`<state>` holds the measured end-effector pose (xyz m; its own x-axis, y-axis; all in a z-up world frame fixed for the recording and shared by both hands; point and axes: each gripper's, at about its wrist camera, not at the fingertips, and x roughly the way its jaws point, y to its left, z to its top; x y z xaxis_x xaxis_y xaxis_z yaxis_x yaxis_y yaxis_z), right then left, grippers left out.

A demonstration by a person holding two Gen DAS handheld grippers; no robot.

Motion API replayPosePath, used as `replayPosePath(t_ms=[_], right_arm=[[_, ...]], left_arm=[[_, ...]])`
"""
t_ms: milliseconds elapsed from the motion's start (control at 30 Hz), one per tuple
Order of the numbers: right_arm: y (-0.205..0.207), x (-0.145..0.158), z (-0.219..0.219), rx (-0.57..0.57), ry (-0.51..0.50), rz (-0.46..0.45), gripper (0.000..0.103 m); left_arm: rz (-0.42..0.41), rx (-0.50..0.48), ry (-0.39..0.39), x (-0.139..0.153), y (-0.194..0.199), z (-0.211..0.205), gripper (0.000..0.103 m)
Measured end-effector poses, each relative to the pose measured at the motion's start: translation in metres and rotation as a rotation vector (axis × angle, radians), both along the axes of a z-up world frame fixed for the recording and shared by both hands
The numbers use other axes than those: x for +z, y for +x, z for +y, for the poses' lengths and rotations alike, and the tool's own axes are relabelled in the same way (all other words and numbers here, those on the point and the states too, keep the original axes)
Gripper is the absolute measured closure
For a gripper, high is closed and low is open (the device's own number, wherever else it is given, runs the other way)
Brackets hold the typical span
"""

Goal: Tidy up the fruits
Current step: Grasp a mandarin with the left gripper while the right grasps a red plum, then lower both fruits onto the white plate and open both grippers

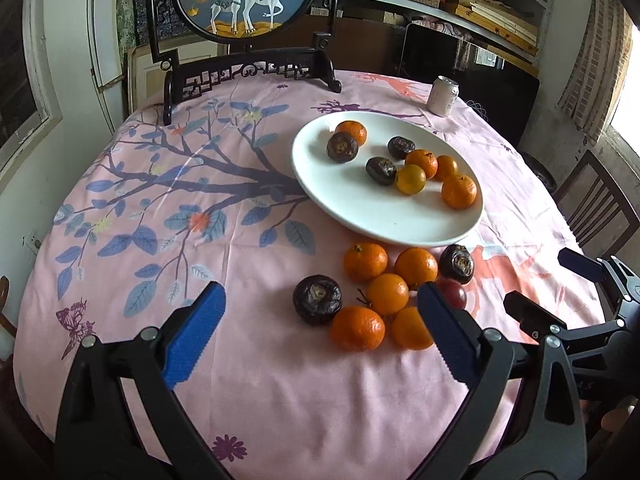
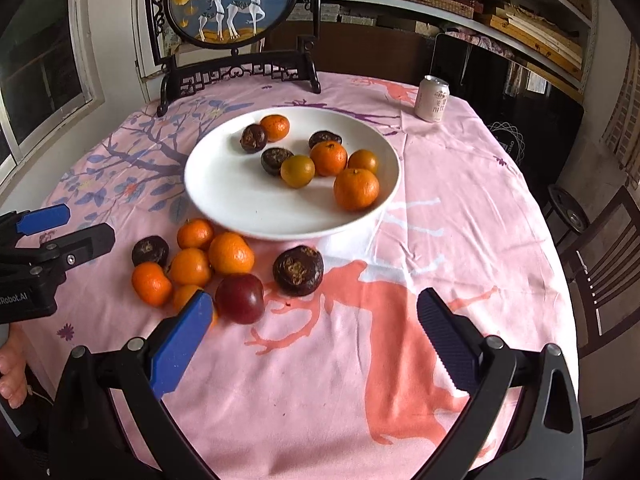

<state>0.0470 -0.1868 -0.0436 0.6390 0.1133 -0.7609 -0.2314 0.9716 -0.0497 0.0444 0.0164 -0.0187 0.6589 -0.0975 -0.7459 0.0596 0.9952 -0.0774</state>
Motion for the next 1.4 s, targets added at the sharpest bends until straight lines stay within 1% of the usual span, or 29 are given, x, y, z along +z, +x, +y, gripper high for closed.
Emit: replayPosePath(t_ms=[100, 167, 200, 233, 267, 300, 367, 433, 467, 533, 567, 600, 700, 800, 900, 933, 967, 1000, 1033, 1067, 1100, 1133, 1167, 1267, 1400], right_arm=[[0.003, -0.014, -0.002, -0.004, -0.002, 0.027, 0.001], [0.008, -0.020, -0.003, -0.001, 0.024, 0.046, 0.001], [0.010, -0.023, -0.001, 0.015, 0.047, 0.071, 0.005], [0.009, -0.024, 0.001, 0.038, 0.069, 0.086, 0.009], [0.009, -0.025, 0.005, 0.060, 0.079, 0.094, 0.016], [0.009, -0.027, 0.010, 0.075, 0.081, 0.098, 0.021], [0.013, -0.032, 0.019, 0.095, 0.088, 0.112, 0.026], [0.021, -0.039, 0.024, 0.099, 0.098, 0.137, 0.036], [0.026, -0.044, 0.026, 0.103, 0.114, 0.155, 0.042], [0.034, -0.052, 0.027, 0.121, 0.170, 0.191, 0.048], [0.037, -0.057, 0.030, 0.133, 0.186, 0.218, 0.055], [0.038, -0.057, 0.031, 0.132, 0.188, 0.203, 0.064], [0.031, -0.052, 0.030, 0.130, 0.181, 0.195, 0.064], [0.014, -0.045, 0.025, 0.124, 0.119, 0.167, 0.064], [0.002, -0.049, 0.008, 0.086, 0.116, 0.183, 0.064], [0.000, -0.050, 0.003, 0.073, 0.119, 0.186, 0.064], [-0.002, -0.051, -0.002, 0.062, 0.124, 0.189, 0.064], [-0.004, -0.052, -0.007, 0.054, 0.130, 0.190, 0.064], [-0.005, -0.051, -0.010, 0.047, 0.136, 0.188, 0.064], [-0.006, -0.051, -0.013, 0.043, 0.141, 0.185, 0.064], [-0.006, -0.050, -0.014, 0.041, 0.146, 0.183, 0.064], [-0.007, -0.049, -0.015, 0.041, 0.150, 0.178, 0.064], [-0.008, -0.048, -0.016, 0.041, 0.154, 0.173, 0.064], [-0.009, -0.043, -0.015, 0.047, 0.163, 0.161, 0.064], [-0.010, -0.037, -0.012, 0.060, 0.167, 0.142, 0.064]], left_arm=[[0.025, 0.009, -0.002, -0.012, -0.004, 0.007, 0.005], [0.045, 0.014, -0.009, -0.020, -0.008, 0.013, 0.005], [0.053, 0.018, -0.007, -0.023, -0.009, 0.015, 0.005], [0.060, 0.026, -0.002, -0.026, -0.011, 0.018, 0.005], [0.066, 0.033, -0.001, -0.029, -0.012, 0.020, 0.005], [0.074, 0.041, -0.004, -0.032, -0.014, 0.024, 0.005], [0.088, 0.054, -0.009, -0.037, -0.014, 0.028, 0.005], [0.098, 0.063, -0.013, -0.040, -0.014, 0.031, 0.005], [0.098, 0.065, -0.012, -0.040, -0.015, 0.032, 0.005], [0.095, 0.061, -0.009, -0.040, -0.017, 0.032, 0.005], [0.097, 0.057, -0.007, -0.040, -0.018, 0.031, 0.005], [0.098, 0.052, -0.004, -0.041, -0.018, 0.030, 0.005], [0.116, 0.030, 0.004, -0.046, -0.017, 0.023, 0.005], [0.126, 0.001, 0.009, -0.051, -0.013, 0.012, 0.005], [0.137, -0.025, 0.017, -0.057, -0.010, 0.001, 0.006], [0.143, -0.034, 0.017, -0.059, -0.008, -0.003, 0.008], [0.146, -0.038, 0.017, -0.061, -0.007, -0.006, 0.014], [0.152, -0.043, 0.018, -0.063, -0.004, -0.009, 0.018], [0.162, -0.048, 0.015, -0.065, -0.002, -0.012, 0.029], [0.174, -0.050, 0.012, -0.068, 0.000, -0.013, 0.043], [0.168, -0.043, 0.025, -0.069, 0.001, -0.015, 0.044], [0.159, -0.047, 0.033, -0.069, 0.001, -0.018, 0.055], [0.162, -0.056, 0.031, -0.068, 0.001, -0.020, 0.065], [0.170, -0.061, 0.004, -0.065, -0.002, -0.019, 0.066], [0.147, -0.052, -0.006, -0.055, -0.008, -0.016, 0.066]])
